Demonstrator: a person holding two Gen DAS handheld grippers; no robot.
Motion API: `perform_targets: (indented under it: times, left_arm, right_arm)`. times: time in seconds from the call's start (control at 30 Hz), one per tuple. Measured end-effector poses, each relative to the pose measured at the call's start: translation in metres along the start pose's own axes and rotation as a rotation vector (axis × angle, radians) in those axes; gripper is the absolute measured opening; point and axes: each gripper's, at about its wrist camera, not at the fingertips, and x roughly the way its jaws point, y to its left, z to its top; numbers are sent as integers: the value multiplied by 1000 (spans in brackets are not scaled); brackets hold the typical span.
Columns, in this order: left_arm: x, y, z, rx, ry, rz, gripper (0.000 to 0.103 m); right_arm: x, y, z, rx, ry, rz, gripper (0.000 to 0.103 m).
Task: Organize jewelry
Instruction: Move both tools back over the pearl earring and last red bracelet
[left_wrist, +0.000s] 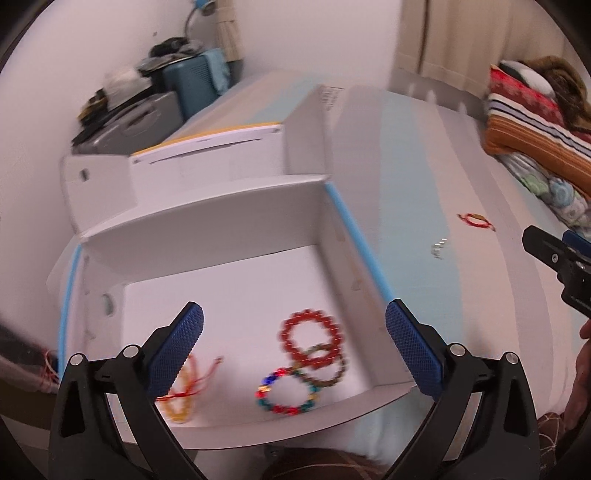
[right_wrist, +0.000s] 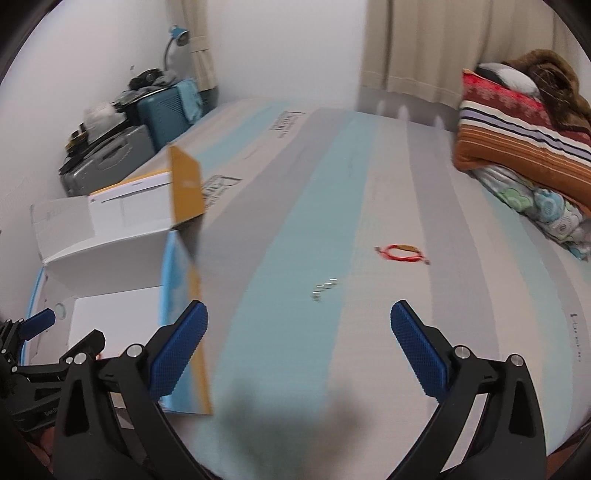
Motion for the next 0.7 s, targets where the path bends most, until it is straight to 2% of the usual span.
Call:
perform_targets:
  times: [0.37,0.57,0.7]
  left_arm:
    - [25,-103,15,85,5,-86,97]
    - [58,-158,27,110,12,-121,97]
    - [94,-185,36,113,24,-130,97]
  right_arm:
    - [11,-88,14,10,1,-96,95]
    - [42,-129,27,22,10,-111,95]
    - [81,-156,34,56,46,-92,95]
